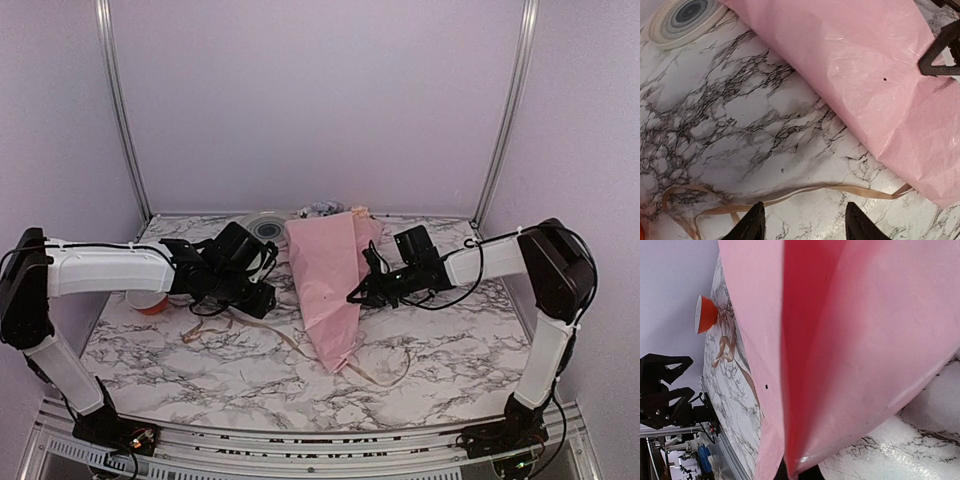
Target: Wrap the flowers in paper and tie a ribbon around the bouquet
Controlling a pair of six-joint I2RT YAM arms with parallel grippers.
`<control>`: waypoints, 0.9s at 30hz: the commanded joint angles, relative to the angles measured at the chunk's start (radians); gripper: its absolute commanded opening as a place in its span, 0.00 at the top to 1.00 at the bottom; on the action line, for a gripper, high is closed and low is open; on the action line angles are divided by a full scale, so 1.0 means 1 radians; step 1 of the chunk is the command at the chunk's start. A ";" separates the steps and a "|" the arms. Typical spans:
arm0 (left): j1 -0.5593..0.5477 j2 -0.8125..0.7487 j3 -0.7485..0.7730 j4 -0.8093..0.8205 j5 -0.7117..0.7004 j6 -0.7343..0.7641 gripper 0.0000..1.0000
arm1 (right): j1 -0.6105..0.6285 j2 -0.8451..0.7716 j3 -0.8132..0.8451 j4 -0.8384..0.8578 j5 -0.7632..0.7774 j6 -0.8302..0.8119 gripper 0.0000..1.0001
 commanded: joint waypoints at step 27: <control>0.242 0.025 -0.114 -0.099 -0.054 -0.179 0.71 | 0.013 -0.004 -0.001 0.020 -0.024 -0.016 1.00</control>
